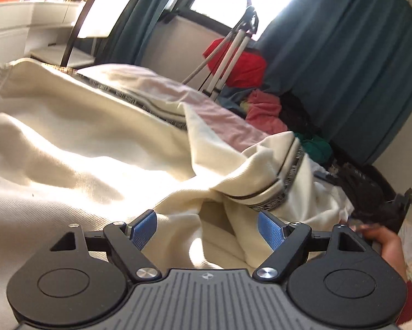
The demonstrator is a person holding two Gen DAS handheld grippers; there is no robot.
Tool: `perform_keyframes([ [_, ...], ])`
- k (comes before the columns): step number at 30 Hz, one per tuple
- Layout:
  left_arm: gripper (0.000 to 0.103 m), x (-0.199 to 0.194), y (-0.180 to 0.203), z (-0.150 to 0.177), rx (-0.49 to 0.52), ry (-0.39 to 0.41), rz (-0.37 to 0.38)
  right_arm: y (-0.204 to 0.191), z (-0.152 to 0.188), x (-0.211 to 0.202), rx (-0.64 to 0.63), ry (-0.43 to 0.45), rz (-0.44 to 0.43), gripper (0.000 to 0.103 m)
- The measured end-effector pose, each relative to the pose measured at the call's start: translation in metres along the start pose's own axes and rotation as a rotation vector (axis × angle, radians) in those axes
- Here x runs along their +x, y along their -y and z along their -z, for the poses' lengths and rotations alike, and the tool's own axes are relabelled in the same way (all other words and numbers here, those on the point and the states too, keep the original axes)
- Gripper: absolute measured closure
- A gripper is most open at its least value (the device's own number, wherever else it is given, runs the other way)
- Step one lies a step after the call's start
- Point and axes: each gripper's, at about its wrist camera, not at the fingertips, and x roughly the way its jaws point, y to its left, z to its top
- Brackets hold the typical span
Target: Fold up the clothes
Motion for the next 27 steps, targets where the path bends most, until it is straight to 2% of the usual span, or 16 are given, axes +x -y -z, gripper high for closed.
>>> perform_keyframes([
  [1, 0.021, 0.005, -0.002, 0.0, 0.003, -0.001, 0.004, -0.006, -0.002, -0.003, -0.026, 0.031, 0.024, 0.025],
  [3, 0.021, 0.012, -0.002, 0.001, 0.009, 0.0, 0.013, -0.018, -0.005, -0.008, -0.077, 0.093, 0.072, 0.075],
  [5, 0.021, 0.014, -0.002, 0.001, 0.006, 0.005, 0.032, -0.03, -0.008, -0.014, -0.128, 0.155, 0.119, 0.085],
  [7, 0.022, 0.013, -0.003, 0.001, -0.006, 0.008, 0.054, -0.042, -0.011, -0.02, -0.179, 0.222, 0.167, 0.089],
  [12, 0.022, 0.004, -0.002, 0.002, -0.018, 0.013, 0.092, -0.048, -0.043, -0.094, -0.301, 0.623, 0.261, 0.089],
  [13, 0.022, 0.002, -0.001, 0.003, -0.013, 0.014, 0.094, -0.04, -0.052, -0.106, -0.301, 0.681, 0.304, 0.089],
  [15, 0.022, 0.0, 0.002, 0.004, 0.001, 0.016, 0.095, -0.014, -0.067, -0.126, -0.273, 0.723, 0.39, 0.089],
  [17, 0.022, -0.001, 0.006, 0.006, 0.015, 0.015, 0.091, 0.021, -0.079, -0.141, -0.212, 0.68, 0.454, 0.088],
  [20, 0.022, 0.0, 0.011, 0.008, 0.041, 0.005, 0.087, 0.079, -0.09, -0.158, -0.094, 0.566, 0.468, 0.088],
  [25, 0.022, 0.006, 0.026, 0.015, 0.136, -0.013, 0.07, 0.134, -0.091, -0.176, 0.015, 0.443, 0.411, 0.085],
  [26, 0.022, 0.008, 0.029, 0.017, 0.159, -0.017, 0.065, 0.14, -0.091, -0.178, 0.021, 0.435, 0.403, 0.081],
  [27, 0.022, 0.01, 0.033, 0.019, 0.182, -0.02, 0.061, 0.145, -0.091, -0.181, 0.036, 0.424, 0.386, 0.072],
])
